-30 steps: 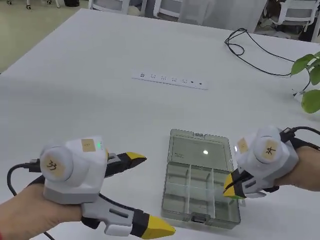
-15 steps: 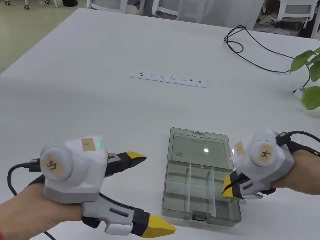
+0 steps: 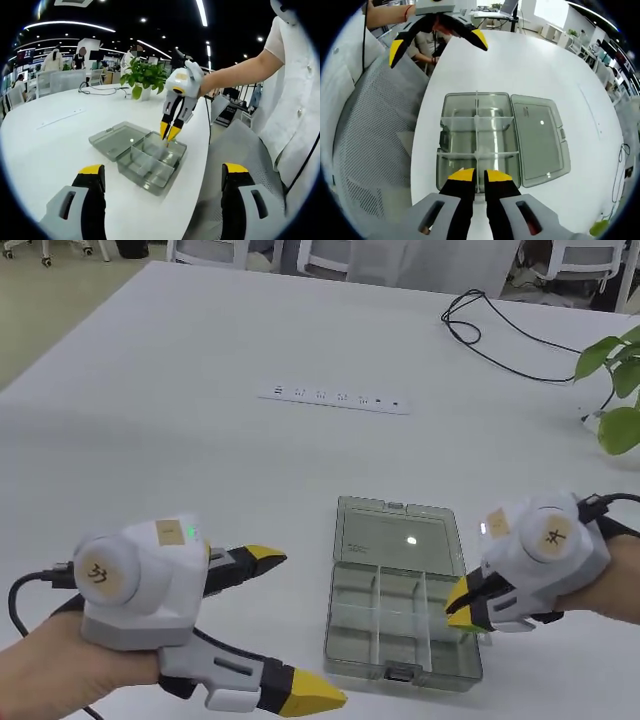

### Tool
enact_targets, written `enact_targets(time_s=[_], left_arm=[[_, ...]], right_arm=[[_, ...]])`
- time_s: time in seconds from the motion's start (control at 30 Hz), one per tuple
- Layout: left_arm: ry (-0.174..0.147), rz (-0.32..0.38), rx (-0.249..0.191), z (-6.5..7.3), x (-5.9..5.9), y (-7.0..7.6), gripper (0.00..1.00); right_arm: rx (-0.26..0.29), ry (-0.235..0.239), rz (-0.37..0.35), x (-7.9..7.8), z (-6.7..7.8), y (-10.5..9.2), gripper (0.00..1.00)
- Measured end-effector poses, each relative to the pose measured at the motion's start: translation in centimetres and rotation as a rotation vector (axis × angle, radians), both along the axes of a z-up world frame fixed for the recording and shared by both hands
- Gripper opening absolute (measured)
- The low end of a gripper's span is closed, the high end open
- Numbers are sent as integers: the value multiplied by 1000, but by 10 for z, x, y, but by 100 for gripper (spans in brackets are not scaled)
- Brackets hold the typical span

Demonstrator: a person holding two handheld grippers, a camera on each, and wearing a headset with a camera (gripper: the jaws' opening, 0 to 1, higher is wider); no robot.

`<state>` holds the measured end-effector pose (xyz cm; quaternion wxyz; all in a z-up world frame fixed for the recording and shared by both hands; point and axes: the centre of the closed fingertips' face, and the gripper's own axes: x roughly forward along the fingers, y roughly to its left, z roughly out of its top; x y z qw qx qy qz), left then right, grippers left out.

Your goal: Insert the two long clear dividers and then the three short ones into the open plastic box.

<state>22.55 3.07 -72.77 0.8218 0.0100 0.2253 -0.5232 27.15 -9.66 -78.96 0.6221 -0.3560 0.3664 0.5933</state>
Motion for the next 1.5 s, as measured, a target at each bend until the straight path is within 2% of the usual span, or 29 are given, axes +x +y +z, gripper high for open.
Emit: enact_targets(time_s=[0.17, 0.43, 0.63, 0.77, 0.97, 1.3, 1.43, 1.5], left_arm=[[-4, 2, 6, 2, 1, 2, 100], [-6, 2, 18, 3, 1, 6, 100], [-5, 2, 34, 2, 1, 9, 100], [-7, 3, 38, 1, 0, 11, 100], [-4, 1, 61, -3, -2, 14, 100], [2, 2, 90, -13, -3, 14, 100], [5, -2, 104, -19, -3, 15, 100], [3, -4, 112, -21, -4, 15, 100]], right_arm=[[62, -20, -65, 1, 19, -7, 13], [141, -62, -173, -1, 43, -30, 21], [184, -71, -238, -12, 51, -46, 27], [205, -67, -258, -23, 51, -52, 35], [256, -67, -327, -35, 50, -63, 46], [300, -87, -421, -41, 37, -78, 65], [317, -98, -439, -41, 35, -80, 77], [327, -95, -443, -41, 34, -80, 80]])
